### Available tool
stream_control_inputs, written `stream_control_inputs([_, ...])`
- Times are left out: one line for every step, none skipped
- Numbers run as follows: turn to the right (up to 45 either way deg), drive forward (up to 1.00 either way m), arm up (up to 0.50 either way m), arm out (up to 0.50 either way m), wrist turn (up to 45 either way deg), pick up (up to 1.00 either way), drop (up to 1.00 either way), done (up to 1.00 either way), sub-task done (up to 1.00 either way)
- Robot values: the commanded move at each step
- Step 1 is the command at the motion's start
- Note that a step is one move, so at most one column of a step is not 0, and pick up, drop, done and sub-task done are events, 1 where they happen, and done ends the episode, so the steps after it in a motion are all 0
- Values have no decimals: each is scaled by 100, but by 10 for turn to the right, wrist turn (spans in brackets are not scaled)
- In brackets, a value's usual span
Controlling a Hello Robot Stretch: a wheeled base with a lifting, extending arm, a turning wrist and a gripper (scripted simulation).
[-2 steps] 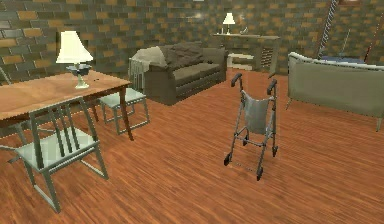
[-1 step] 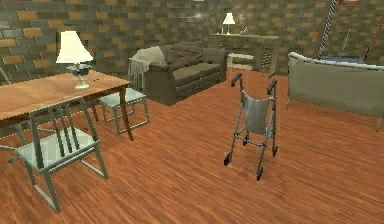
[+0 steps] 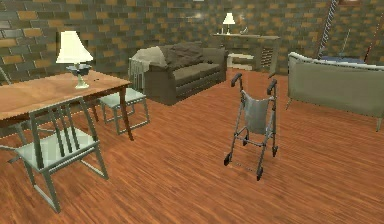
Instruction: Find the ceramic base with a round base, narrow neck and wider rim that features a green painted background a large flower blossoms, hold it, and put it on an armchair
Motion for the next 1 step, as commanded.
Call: stream_control_inputs([0, 0, 0, 0, 270, 0, 0, 0, 0])
